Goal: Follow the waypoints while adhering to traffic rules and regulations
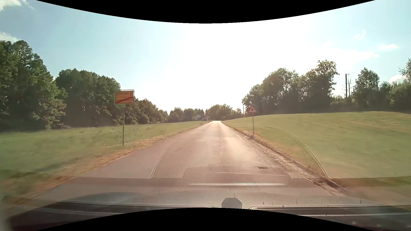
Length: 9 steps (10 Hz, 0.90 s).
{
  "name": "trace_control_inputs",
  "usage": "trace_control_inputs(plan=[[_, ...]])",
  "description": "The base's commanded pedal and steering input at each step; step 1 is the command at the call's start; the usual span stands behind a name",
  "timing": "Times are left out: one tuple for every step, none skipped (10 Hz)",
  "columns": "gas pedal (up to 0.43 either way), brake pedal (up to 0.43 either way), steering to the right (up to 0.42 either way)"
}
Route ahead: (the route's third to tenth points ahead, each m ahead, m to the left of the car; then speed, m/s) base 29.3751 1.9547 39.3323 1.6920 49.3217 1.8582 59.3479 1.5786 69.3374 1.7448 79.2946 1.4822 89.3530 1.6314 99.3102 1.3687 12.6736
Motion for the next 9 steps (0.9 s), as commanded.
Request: trace_control_inputs(plan=[[0.059, 0.006, 0.005], [0.059, 0.006, 0.005], [0.059, 0.006, 0.005], [0.059, 0.006, 0.003], [0.059, 0.006, 0.003], [0.067, 0.006, 0.003], [0.067, 0.006, 0.002], [0.067, 0.006, 0.002], [0.067, 0.006, 0.002]])
